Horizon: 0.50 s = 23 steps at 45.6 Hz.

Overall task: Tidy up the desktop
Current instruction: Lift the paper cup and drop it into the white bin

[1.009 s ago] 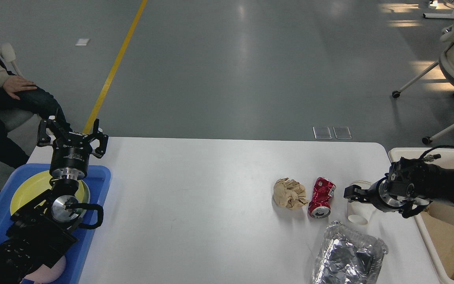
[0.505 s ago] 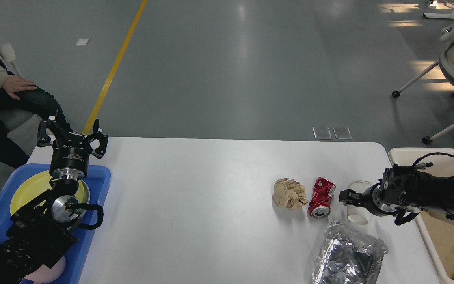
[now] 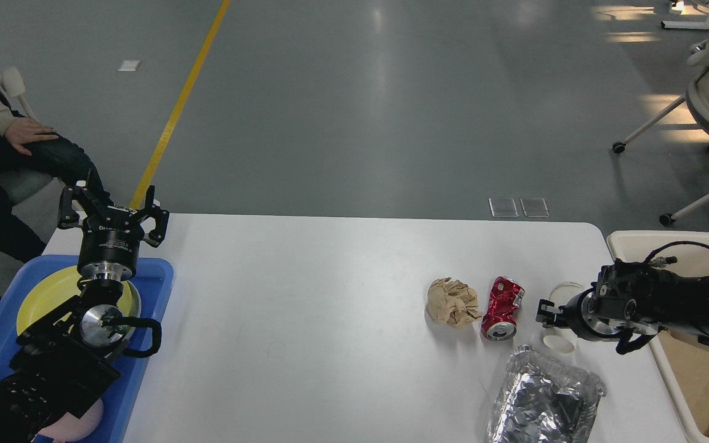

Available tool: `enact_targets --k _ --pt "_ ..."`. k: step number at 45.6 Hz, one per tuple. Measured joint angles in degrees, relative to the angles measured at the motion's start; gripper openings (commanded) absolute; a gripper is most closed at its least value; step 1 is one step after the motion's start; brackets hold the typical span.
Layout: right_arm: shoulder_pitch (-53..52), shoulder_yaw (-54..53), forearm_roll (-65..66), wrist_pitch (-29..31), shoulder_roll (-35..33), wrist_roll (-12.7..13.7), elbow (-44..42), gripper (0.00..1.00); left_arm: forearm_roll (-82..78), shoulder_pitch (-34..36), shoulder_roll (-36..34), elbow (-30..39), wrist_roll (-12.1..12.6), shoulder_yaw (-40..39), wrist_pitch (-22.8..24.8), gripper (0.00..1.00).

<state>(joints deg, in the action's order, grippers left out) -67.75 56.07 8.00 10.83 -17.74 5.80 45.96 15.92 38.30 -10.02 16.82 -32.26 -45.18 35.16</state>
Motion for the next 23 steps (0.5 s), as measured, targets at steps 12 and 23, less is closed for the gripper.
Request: enact_targets --k 12,23 --pt "-10.42 0.08 0.13 0.39 -7.71 -0.02 9.92 0.0 -0.02 0.0 0.0 0.01 0.0 0.0 0.0 0.96" --pt "-34.33 0.43 0.43 11.48 -19.5 -0.08 23.73 0.0 -0.03 0.0 0.0 -0.01 0.0 0.0 0.0 0.96"
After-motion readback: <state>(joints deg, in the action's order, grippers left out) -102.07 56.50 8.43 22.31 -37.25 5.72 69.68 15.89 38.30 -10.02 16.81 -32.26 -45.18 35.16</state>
